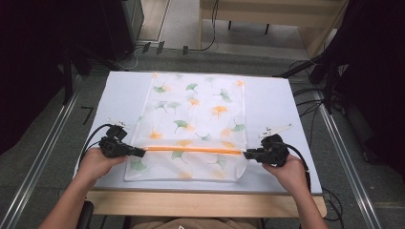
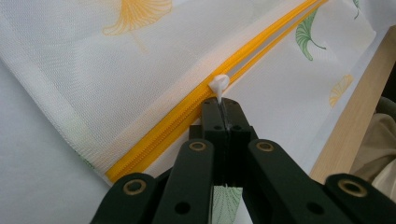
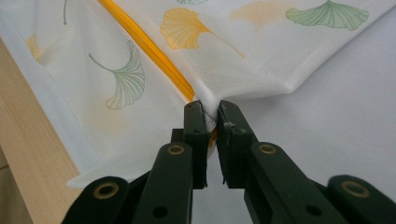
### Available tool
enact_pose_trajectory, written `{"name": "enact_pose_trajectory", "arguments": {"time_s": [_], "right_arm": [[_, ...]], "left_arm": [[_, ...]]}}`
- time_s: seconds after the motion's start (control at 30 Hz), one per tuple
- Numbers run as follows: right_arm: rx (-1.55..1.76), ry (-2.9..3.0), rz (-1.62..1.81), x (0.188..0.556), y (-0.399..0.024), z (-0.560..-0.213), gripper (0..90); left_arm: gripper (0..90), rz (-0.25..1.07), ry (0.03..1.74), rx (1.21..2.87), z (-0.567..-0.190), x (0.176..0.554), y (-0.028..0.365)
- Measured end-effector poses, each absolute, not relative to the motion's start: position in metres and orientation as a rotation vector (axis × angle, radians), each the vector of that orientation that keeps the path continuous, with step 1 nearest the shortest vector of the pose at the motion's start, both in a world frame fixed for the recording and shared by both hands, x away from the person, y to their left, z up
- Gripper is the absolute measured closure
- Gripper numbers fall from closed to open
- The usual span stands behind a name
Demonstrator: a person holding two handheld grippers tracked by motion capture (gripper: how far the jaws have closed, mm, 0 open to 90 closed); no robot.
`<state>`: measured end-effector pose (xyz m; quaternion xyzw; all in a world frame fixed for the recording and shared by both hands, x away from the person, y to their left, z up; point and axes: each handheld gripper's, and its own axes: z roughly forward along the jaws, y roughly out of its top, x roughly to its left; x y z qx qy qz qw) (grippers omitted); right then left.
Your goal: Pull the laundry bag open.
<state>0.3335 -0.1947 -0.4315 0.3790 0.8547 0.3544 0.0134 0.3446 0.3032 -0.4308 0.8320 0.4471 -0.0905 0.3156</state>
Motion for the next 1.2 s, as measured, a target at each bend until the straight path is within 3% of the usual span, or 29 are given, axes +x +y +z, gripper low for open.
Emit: {"name": "enact_pose_trajectory", "arguments": {"time_s": [1.2], "right_arm": [[1.177, 2.667, 1.094, 0.334, -0.194, -0.432, 84.3]], "left_arm": [[90.0, -0.203, 1.233, 2.179, -0.431, 0.339, 0.329]]}}
